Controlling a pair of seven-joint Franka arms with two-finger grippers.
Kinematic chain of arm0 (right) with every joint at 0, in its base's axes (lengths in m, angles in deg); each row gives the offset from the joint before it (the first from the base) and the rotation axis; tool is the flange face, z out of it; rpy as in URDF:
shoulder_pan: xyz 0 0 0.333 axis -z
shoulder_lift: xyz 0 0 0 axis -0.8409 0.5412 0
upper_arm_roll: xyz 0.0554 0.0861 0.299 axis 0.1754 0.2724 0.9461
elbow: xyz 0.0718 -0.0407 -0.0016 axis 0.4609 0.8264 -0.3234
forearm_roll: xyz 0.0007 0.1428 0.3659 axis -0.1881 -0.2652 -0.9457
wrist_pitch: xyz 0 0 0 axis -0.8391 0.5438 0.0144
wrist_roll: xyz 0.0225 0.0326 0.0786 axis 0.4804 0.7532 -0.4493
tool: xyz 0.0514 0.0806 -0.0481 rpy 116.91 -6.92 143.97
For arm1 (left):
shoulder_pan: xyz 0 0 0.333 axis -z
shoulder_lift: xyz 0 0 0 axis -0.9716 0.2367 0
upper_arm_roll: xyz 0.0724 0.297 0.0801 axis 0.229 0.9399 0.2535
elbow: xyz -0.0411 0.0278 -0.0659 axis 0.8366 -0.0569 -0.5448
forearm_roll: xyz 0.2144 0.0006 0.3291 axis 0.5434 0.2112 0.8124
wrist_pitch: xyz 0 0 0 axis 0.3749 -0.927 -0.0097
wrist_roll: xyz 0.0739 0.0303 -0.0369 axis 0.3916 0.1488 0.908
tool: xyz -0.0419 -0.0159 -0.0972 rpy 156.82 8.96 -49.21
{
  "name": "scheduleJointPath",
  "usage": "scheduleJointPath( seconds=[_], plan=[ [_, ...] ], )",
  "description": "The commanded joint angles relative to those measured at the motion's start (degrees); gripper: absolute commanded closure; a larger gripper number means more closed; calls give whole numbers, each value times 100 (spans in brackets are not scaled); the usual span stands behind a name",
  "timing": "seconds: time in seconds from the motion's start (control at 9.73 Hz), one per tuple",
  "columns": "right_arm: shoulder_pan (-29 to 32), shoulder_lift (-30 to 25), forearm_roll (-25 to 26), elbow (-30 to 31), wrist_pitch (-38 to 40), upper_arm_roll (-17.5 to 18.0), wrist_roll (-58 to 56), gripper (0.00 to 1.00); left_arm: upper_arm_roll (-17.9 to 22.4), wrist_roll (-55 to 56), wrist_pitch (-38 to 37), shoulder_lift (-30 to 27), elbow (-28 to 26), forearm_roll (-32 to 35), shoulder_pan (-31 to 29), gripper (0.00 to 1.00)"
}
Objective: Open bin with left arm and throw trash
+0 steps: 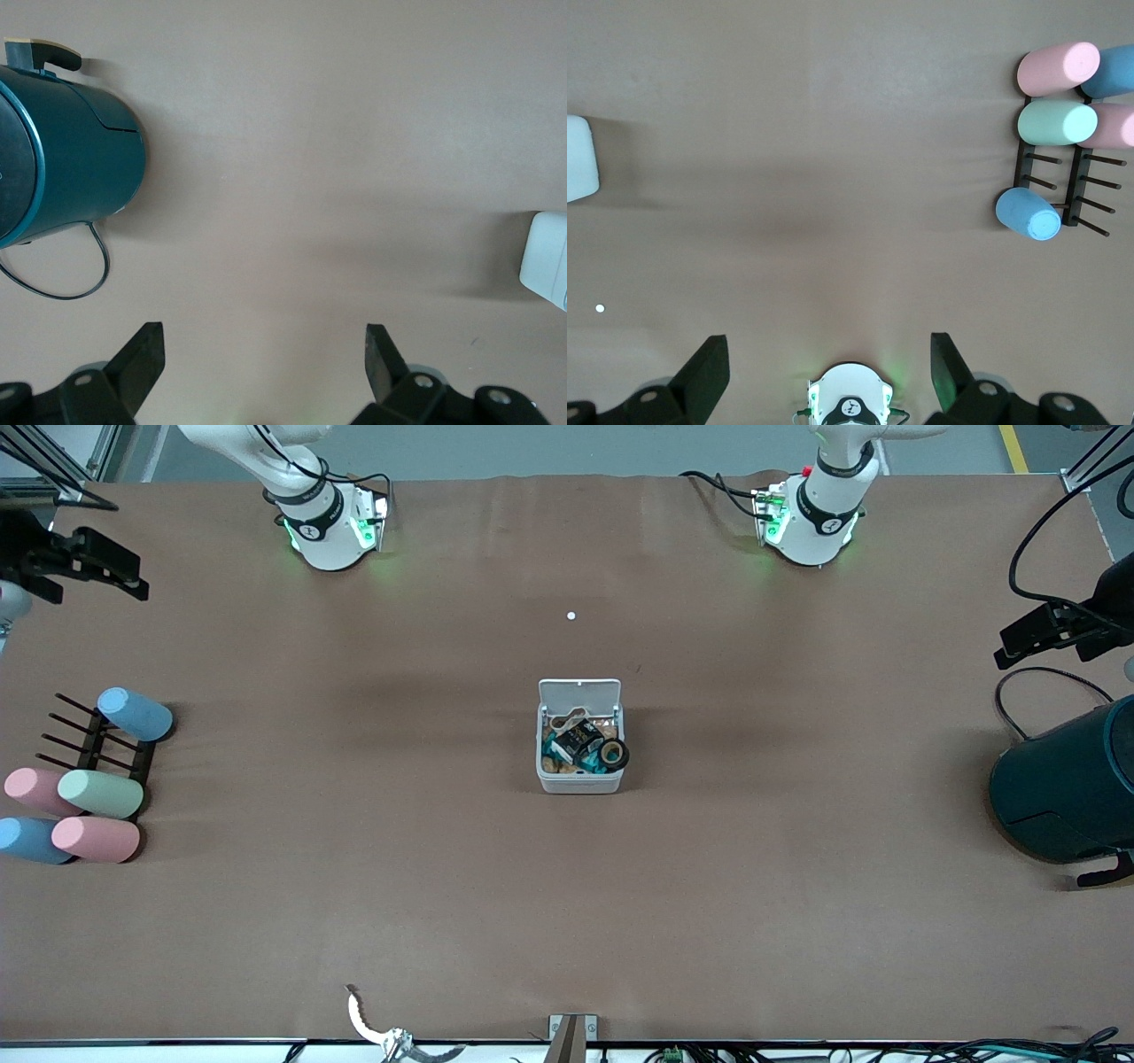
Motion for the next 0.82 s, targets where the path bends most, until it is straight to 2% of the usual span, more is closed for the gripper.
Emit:
scheduleJointPath(
  seconds=[0.0,0.31,0.72],
  plan=[
    [33,-5,106,82,-154,8,-116,0,-3,6,-17,41,116,-46,-13,0],
    [59,222,115,91,-654,-27,-81,0,-3,58,-17,41,116,-46,14,0],
    [121,241,194,100,-691,-36,-89,0,-12,6,-17,76,116,-54,5,0]
  ],
)
